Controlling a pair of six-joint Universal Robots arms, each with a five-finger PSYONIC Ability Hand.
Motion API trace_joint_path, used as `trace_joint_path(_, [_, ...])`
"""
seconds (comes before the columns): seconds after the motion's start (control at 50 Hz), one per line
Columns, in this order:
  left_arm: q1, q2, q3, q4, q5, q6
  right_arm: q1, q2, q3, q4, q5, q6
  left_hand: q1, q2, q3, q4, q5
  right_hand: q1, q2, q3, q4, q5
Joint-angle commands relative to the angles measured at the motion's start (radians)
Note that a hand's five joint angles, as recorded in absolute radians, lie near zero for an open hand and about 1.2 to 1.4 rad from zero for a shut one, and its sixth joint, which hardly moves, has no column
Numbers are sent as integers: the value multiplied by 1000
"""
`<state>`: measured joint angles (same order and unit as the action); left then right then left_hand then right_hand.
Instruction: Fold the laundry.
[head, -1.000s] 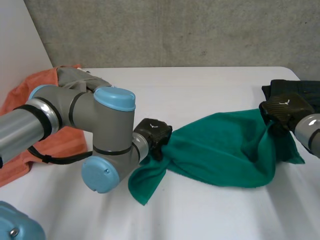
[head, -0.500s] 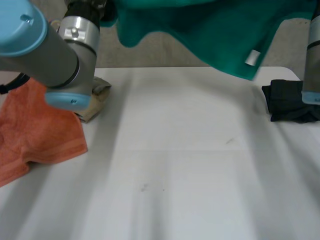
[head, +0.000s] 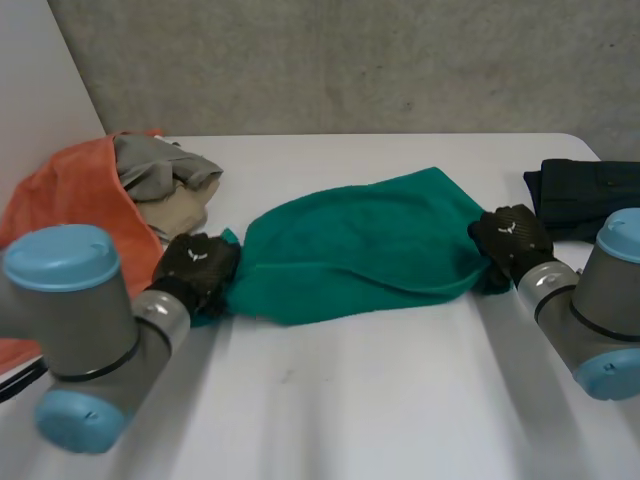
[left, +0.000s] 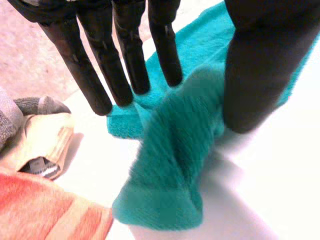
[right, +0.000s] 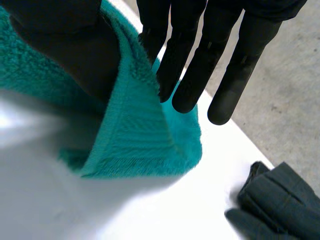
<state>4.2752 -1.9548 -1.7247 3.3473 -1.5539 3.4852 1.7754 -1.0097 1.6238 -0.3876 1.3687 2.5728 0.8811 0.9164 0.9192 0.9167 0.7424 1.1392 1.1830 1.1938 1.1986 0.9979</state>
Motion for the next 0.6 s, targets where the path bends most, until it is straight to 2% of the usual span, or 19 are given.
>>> trace_joint_path(0.02, [14, 161, 19, -256, 32, 69, -16, -75, 24, 44, -5, 16, -432, -467, -470, -467, -468, 257, 213, 202, 198, 224])
trace_joint_path(0.14, [58, 171, 152, -356, 90, 49, -8, -116, 44, 39, -7, 70, -442, -477, -480, -477, -477, 257, 213, 202, 198, 224])
trace_joint_path(0.22, [81, 105, 269, -385, 106, -1, 1, -121, 57, 39, -3, 81, -395, -430, -433, -430, -431, 257, 213, 202, 198, 224])
trace_joint_path(0.3, [89, -8, 391, -419, 86, -43, 7, -116, 67, 38, 0, 79, -351, -386, -389, -386, -386, 257, 213, 202, 198, 224])
trace_joint_path(0.4, [98, -165, 526, -535, 37, -69, -1, -110, 71, 38, 7, 78, -271, -307, -310, -307, -307, 257, 213, 202, 198, 224])
trace_joint_path(0.5, [103, -230, 570, -652, 18, -97, -20, -109, 71, 36, 7, 76, -227, -263, -265, -263, -263, 257, 213, 202, 198, 224])
trace_joint_path(0.6, [101, -236, 550, -666, 12, -137, -33, -106, 68, 36, 7, 70, -242, -277, -280, -277, -278, 257, 213, 202, 198, 224])
